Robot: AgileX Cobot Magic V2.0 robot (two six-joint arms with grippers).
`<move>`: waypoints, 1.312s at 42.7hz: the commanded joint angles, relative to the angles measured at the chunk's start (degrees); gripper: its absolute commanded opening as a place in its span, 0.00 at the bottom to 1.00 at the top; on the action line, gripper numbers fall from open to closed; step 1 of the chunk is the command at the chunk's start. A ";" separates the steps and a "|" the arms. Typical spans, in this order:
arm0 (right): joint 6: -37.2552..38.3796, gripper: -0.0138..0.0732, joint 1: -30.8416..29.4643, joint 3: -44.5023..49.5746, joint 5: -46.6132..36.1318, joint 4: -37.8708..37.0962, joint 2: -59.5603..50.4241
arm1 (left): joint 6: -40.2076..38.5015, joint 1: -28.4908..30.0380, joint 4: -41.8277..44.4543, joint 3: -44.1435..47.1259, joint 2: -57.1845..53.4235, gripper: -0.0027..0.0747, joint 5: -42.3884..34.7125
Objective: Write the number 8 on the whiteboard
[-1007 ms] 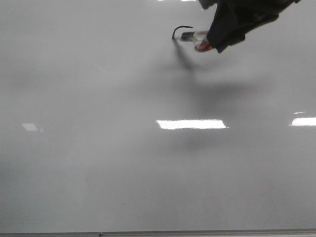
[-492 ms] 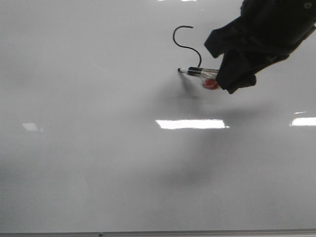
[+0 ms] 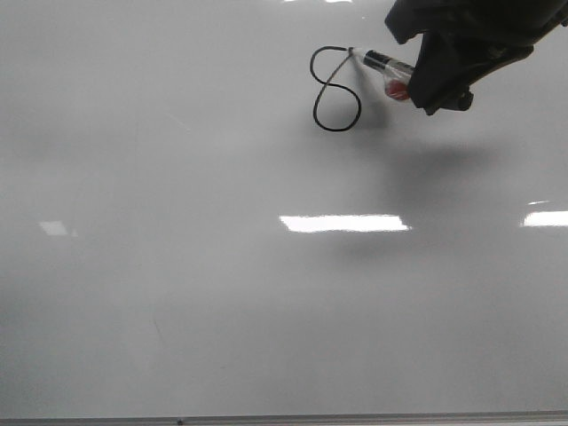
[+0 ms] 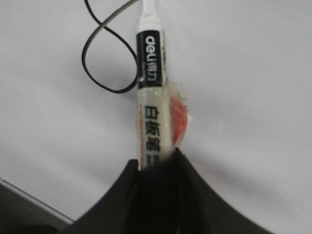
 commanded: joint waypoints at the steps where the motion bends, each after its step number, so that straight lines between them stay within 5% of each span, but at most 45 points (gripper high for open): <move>1: -0.55 0.09 1.88 -2.13 -3.83 -0.46 -3.15 | -0.44 0.19 -1.80 -1.56 -0.21 0.56 -3.19; 18: -10.17 0.09 15.54 10.81 0.30 -0.46 -19.15 | 10.16 -1.87 -3.97 -1.90 -0.21 0.57 -0.25; 27: -15.55 0.09 21.40 11.46 12.77 -0.40 -26.18 | 13.47 -10.75 -5.64 -2.15 3.33 0.70 1.20; 34: -16.44 0.09 25.55 11.46 19.75 0.12 -29.65 | 13.61 -19.08 -5.64 -5.28 9.02 0.71 1.20; 45: -16.47 0.09 26.66 11.46 23.91 1.26 -30.27 | 16.95 -30.32 -5.64 -12.83 20.50 0.71 0.44; 56: -16.47 0.09 26.66 11.46 23.91 1.26 -30.27 | 19.99 -34.01 -5.64 -15.62 26.44 0.67 -2.27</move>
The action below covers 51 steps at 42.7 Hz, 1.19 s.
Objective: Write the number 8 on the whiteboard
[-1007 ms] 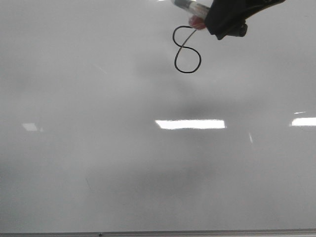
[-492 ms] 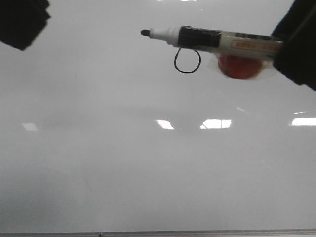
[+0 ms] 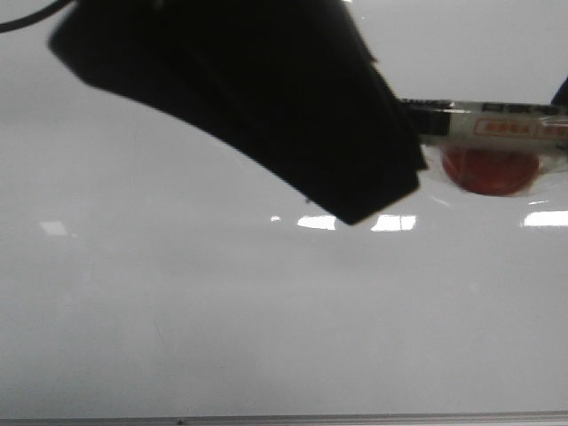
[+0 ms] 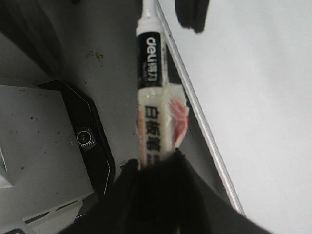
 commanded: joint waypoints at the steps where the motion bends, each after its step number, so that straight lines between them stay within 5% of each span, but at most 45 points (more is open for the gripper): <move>1: -0.72 0.09 0.01 -1.47 -2.26 0.66 -0.71 | 0.50 -1.15 -2.01 -2.65 -0.15 0.65 -4.29; 24: -0.72 0.14 0.01 -1.47 -3.05 0.78 -0.71 | 0.54 -1.32 -2.13 -2.69 0.72 0.12 -6.25; 37: 0.06 0.69 -0.10 -1.79 -1.62 -0.54 -0.71 | -0.88 -1.10 -1.60 -2.69 0.72 0.02 -6.14; 51: 28.22 0.76 -0.10 -3.73 9.78 -25.47 -9.16 | -33.04 3.84 29.07 -4.65 -3.04 0.02 -2.36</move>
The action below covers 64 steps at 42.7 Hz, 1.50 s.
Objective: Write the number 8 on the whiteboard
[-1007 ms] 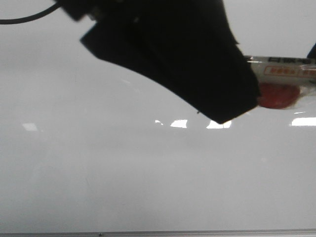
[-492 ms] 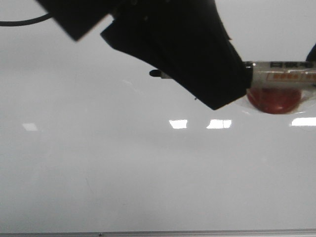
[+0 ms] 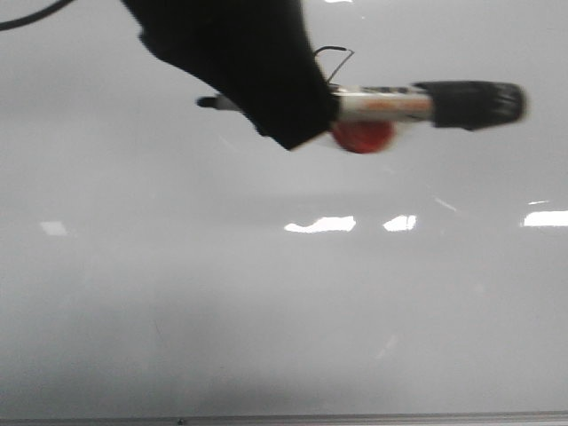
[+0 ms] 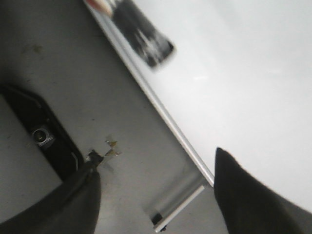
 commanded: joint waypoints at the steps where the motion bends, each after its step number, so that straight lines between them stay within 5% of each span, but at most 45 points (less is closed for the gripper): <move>1: 8.93 0.76 -0.10 -1.98 0.31 -8.96 -3.44 | -13.84 2.98 10.43 -2.24 -4.79 0.02 -0.88; 7: 12.13 0.76 -0.10 -1.93 0.76 -11.27 -7.12 | -24.49 9.24 18.14 -2.24 -10.08 0.02 2.14; 17: 12.13 0.76 -0.10 -1.93 0.70 -11.27 -8.29 | -26.04 26.18 17.89 1.32 -17.34 0.02 0.56; 31: 12.13 0.76 -0.10 -1.93 0.34 -11.21 -8.29 | -26.04 47.69 4.47 15.36 -19.98 0.02 -18.88; 45: 12.17 0.76 -0.10 -1.93 -0.97 -11.17 -8.29 | -26.04 50.74 0.90 31.94 -19.14 0.02 -58.45; 64: 12.17 0.76 -0.10 -1.93 -1.73 -10.68 -8.29 | -26.04 51.67 0.75 32.90 -5.37 0.02 -68.47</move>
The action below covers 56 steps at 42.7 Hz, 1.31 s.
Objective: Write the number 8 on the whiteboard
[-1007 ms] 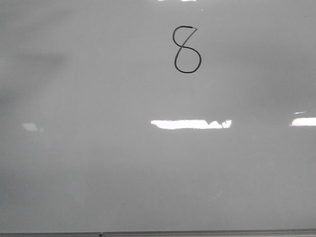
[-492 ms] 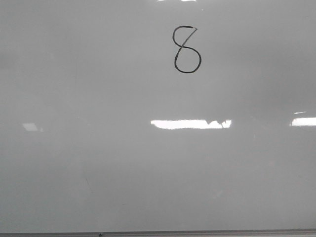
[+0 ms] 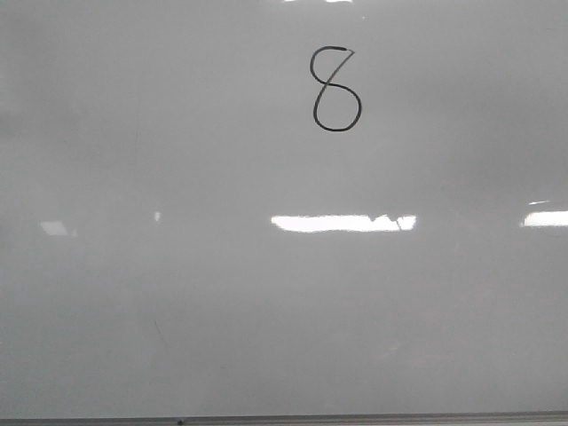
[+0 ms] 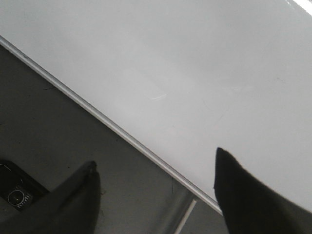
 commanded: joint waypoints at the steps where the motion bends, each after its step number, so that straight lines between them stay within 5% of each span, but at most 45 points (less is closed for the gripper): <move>1: 0.08 0.76 -0.10 -1.81 -3.39 -1.87 0.02 | -0.57 0.04 -0.57 -1.47 1.85 0.02 -7.11; 12: 0.14 0.76 -0.10 -1.81 -3.45 -1.70 0.02 | -0.57 0.04 -0.57 -1.58 6.58 0.03 -9.44; 30: 0.14 0.76 -0.10 -1.81 -3.45 -1.30 0.02 | -0.57 0.04 -0.57 -5.36 8.35 0.40 -2.27; 42: 0.14 0.76 -0.10 -1.81 -3.20 -1.30 0.02 | -0.57 0.04 -0.57 -6.45 7.33 0.43 0.92; 48: 0.19 0.76 -0.10 -1.81 -1.66 -1.30 0.02 | -0.09 0.17 -0.19 -6.55 4.46 0.43 4.99; 56: 4.55 0.76 -0.10 -1.81 1.07 -2.35 0.02 | -0.09 0.17 -0.19 -11.14 -2.32 0.41 24.14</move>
